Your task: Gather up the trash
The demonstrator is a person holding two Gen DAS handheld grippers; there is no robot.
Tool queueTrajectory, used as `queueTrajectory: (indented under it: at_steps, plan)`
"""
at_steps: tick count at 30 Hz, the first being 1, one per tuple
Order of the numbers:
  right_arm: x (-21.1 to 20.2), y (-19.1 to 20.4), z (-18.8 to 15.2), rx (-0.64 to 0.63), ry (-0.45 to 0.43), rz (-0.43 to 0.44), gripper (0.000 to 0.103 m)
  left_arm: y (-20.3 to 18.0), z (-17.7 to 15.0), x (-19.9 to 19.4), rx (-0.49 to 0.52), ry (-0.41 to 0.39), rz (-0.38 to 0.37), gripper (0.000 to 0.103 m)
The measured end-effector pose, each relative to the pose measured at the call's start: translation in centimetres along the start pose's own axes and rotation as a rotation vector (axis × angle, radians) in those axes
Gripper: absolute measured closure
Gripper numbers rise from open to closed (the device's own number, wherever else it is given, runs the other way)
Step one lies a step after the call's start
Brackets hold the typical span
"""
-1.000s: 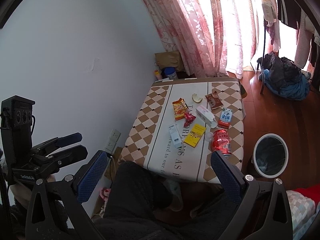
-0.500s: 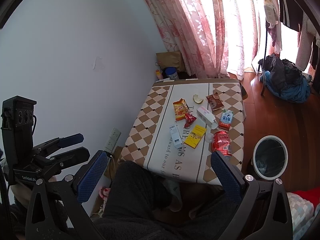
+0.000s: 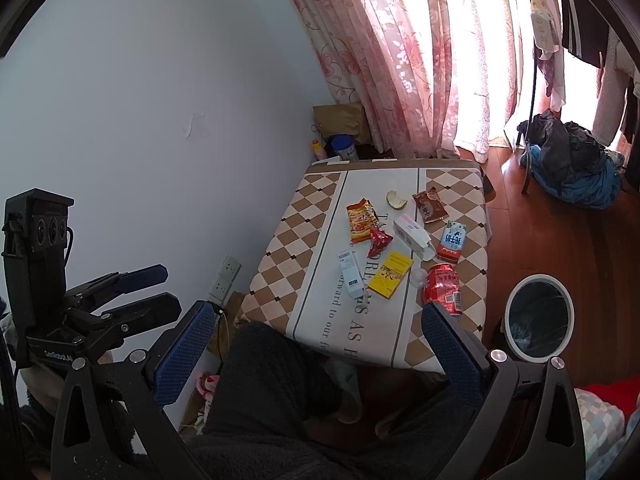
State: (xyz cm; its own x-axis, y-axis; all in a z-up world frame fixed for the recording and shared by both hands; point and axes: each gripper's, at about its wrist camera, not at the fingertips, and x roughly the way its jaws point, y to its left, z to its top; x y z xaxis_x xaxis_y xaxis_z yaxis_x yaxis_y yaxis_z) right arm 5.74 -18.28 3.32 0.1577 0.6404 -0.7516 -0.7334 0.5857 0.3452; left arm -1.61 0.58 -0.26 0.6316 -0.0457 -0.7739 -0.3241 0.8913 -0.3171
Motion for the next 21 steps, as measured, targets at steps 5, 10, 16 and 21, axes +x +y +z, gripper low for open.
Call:
queueTrajectory:
  at_steps: [5, 10, 16, 21]
  plan:
    - [0.11, 0.04, -0.06, -0.002, 0.0, -0.003, 0.0, -0.12, 0.13, 0.13, 0.014, 0.002, 0.008, 0.0]
    - [0.03, -0.18, -0.07, -0.001, 0.002, -0.007, 0.0, -0.09, 0.14, 0.14, 0.02, 0.003, 0.01, 0.0]
    - [-0.06, -0.39, -0.12, -0.004, 0.002, -0.009, 0.0, -0.18, 0.1, 0.15, 0.02, 0.002, 0.01, 0.0]
    - [0.02, -0.23, -0.16, -0.002, 0.001, -0.007, 0.0, -0.24, 0.05, 0.16, 0.021, 0.002, 0.01, 0.0]
